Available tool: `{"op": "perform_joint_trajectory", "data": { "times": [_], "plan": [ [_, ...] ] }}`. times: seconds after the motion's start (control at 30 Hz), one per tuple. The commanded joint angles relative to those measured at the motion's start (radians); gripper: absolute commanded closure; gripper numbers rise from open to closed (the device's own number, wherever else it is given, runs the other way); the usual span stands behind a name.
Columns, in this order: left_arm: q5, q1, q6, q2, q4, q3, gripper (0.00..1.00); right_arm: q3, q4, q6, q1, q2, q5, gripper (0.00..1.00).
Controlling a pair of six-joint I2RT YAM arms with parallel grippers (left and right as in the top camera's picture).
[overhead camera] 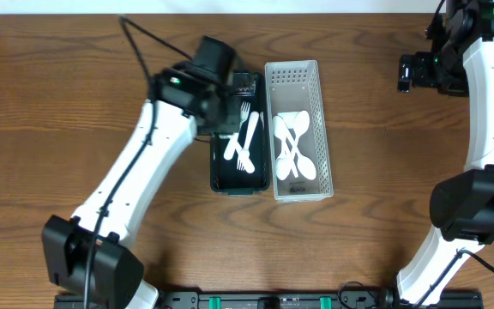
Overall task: Pack container
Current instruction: 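Carry the green fork into the black basket and release it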
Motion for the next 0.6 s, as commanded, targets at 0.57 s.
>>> {"op": "perform_joint_trajectory", "data": {
  "times": [0.57],
  "plan": [
    [-0.013,-0.020,0.029,0.328,0.023,0.009,0.68,-0.003,-0.006,-0.015,-0.008,0.009,0.010,0.01]
  ]
}}
